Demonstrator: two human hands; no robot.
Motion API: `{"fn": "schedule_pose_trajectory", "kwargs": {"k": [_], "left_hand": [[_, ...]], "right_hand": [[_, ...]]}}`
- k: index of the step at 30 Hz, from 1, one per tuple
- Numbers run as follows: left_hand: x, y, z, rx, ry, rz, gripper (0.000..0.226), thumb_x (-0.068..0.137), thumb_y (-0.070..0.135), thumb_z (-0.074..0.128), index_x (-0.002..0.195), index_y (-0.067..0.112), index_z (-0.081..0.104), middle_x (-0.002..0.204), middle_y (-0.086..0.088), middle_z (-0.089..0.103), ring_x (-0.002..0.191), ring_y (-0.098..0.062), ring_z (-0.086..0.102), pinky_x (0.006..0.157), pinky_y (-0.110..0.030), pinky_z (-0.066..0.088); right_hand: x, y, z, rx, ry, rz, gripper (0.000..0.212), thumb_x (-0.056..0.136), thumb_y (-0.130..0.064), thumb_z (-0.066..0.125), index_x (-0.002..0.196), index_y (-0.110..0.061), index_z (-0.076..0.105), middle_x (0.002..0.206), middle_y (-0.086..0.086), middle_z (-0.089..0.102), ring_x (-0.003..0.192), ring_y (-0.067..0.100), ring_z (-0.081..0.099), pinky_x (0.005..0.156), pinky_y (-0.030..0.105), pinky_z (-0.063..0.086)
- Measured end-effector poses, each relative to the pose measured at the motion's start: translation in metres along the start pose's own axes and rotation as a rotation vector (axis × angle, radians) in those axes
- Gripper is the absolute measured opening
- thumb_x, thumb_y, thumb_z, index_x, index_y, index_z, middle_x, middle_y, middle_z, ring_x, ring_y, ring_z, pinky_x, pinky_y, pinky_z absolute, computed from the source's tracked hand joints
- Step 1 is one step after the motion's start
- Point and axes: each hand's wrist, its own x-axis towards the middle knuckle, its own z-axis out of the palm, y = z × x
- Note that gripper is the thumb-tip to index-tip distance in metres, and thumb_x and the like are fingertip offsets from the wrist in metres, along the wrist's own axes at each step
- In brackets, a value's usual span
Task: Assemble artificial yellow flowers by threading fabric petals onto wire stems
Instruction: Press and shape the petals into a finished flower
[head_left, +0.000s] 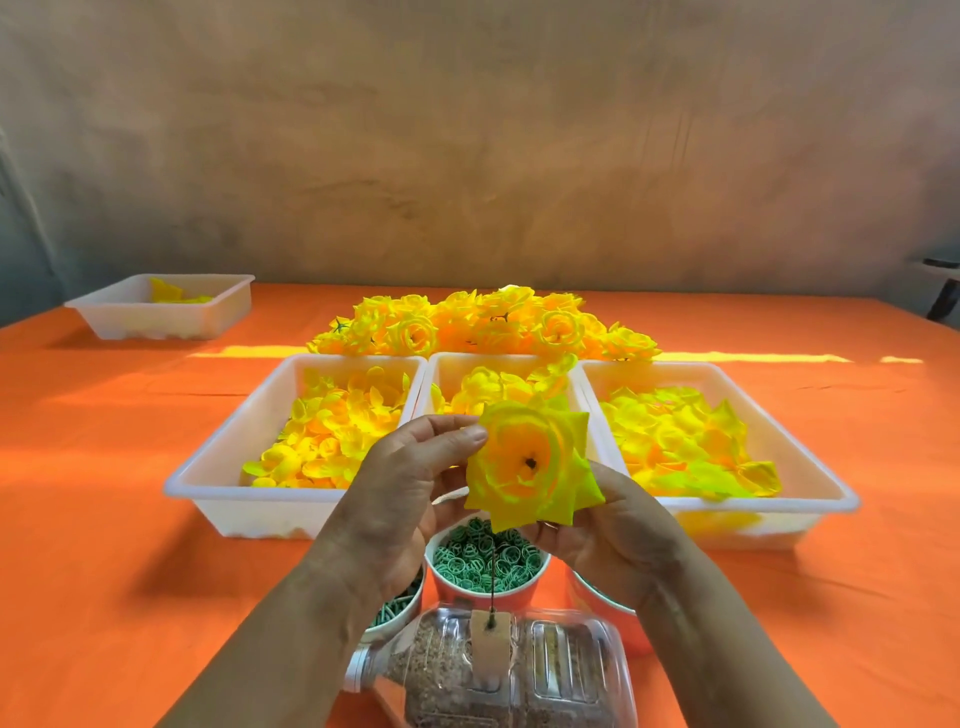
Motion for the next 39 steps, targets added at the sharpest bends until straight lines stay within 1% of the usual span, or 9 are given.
{"fn": "schedule_pose_trajectory", "kwargs": {"k": [4, 6, 9, 12, 17, 22, 27, 34, 39], "left_hand": [[-0.004, 0.002, 0.003, -0.016, -0.039, 0.028, 0.045, 0.062, 0.028, 0.073, 0.104, 0.013, 0.070, 0.087, -0.005, 0.073, 0.075, -0.017, 0.068, 0.059, -0.032, 0.057], [-0.004, 0.001, 0.005, -0.077, -0.013, -0.001, 0.045, 0.061, 0.033, 0.072, 0.102, 0.013, 0.070, 0.082, -0.004, 0.070, 0.074, -0.017, 0.067, 0.062, -0.033, 0.058], [-0.005, -0.001, 0.006, -0.128, -0.016, -0.153, 0.060, 0.065, 0.047, 0.070, 0.111, 0.008, 0.067, 0.099, -0.013, 0.073, 0.089, -0.027, 0.072, 0.080, -0.046, 0.060], [-0.008, -0.001, 0.010, -0.158, -0.085, -0.266, 0.071, 0.071, 0.056, 0.065, 0.120, 0.006, 0.065, 0.107, -0.019, 0.073, 0.092, -0.031, 0.073, 0.081, -0.047, 0.059], [-0.004, 0.004, 0.011, -0.279, -0.056, -0.246, 0.068, 0.069, 0.047, 0.068, 0.119, 0.002, 0.067, 0.102, -0.020, 0.071, 0.082, -0.030, 0.071, 0.067, -0.042, 0.061], [-0.001, 0.006, 0.012, -0.365, -0.077, -0.228, 0.060, 0.071, 0.039, 0.068, 0.118, 0.001, 0.067, 0.103, -0.018, 0.071, 0.085, -0.030, 0.070, 0.072, -0.042, 0.060], [0.000, 0.006, 0.014, -0.392, -0.071, -0.211, 0.059, 0.067, 0.032, 0.068, 0.118, 0.002, 0.067, 0.105, -0.017, 0.071, 0.083, -0.027, 0.069, 0.069, -0.039, 0.060], [0.004, 0.004, 0.013, -0.523, -0.029, -0.210, 0.057, 0.073, 0.020, 0.064, 0.125, -0.004, 0.059, 0.106, -0.023, 0.069, 0.077, -0.029, 0.070, 0.063, -0.035, 0.062], [0.004, -0.005, 0.010, -0.401, -0.041, -0.279, 0.063, 0.068, 0.030, 0.069, 0.123, 0.000, 0.063, 0.119, -0.024, 0.067, 0.085, -0.033, 0.068, 0.069, -0.039, 0.061]], "right_hand": [[-0.001, -0.004, -0.008, -0.009, -0.154, -0.029, 0.044, 0.062, -0.027, 0.088, 0.104, -0.019, 0.076, 0.107, 0.009, 0.073, 0.095, 0.021, 0.071, 0.075, 0.035, 0.059], [0.001, -0.002, -0.010, 0.023, -0.120, -0.053, 0.041, 0.066, -0.022, 0.085, 0.106, -0.018, 0.075, 0.110, 0.011, 0.072, 0.097, 0.024, 0.070, 0.078, 0.038, 0.058], [0.003, 0.000, -0.011, 0.076, -0.036, -0.094, 0.028, 0.068, -0.011, 0.075, 0.094, -0.020, 0.079, 0.098, 0.010, 0.075, 0.086, 0.022, 0.073, 0.068, 0.034, 0.059], [0.005, 0.001, -0.008, 0.090, -0.018, -0.144, 0.027, 0.072, -0.012, 0.074, 0.099, -0.015, 0.078, 0.103, 0.015, 0.073, 0.087, 0.027, 0.072, 0.072, 0.039, 0.060], [0.003, 0.004, -0.007, 0.058, 0.044, -0.126, 0.022, 0.084, -0.004, 0.061, 0.093, -0.014, 0.078, 0.098, 0.013, 0.074, 0.078, 0.020, 0.072, 0.062, 0.028, 0.057], [0.002, 0.010, -0.010, 0.005, 0.119, -0.095, 0.020, 0.090, -0.011, 0.059, 0.107, -0.012, 0.069, 0.096, 0.011, 0.073, 0.076, 0.017, 0.068, 0.056, 0.023, 0.052], [0.001, 0.014, -0.011, -0.031, 0.115, -0.096, 0.027, 0.082, -0.012, 0.065, 0.108, -0.007, 0.069, 0.095, 0.013, 0.070, 0.076, 0.018, 0.065, 0.057, 0.022, 0.051], [-0.004, 0.017, -0.010, -0.087, 0.085, -0.146, 0.020, 0.069, -0.024, 0.070, 0.085, -0.013, 0.075, 0.080, 0.008, 0.070, 0.072, 0.012, 0.065, 0.060, 0.022, 0.048], [-0.001, 0.018, -0.006, -0.181, 0.092, -0.269, 0.031, 0.071, -0.027, 0.074, 0.100, -0.013, 0.075, 0.099, 0.010, 0.072, 0.085, 0.015, 0.060, 0.066, 0.023, 0.046]]}}
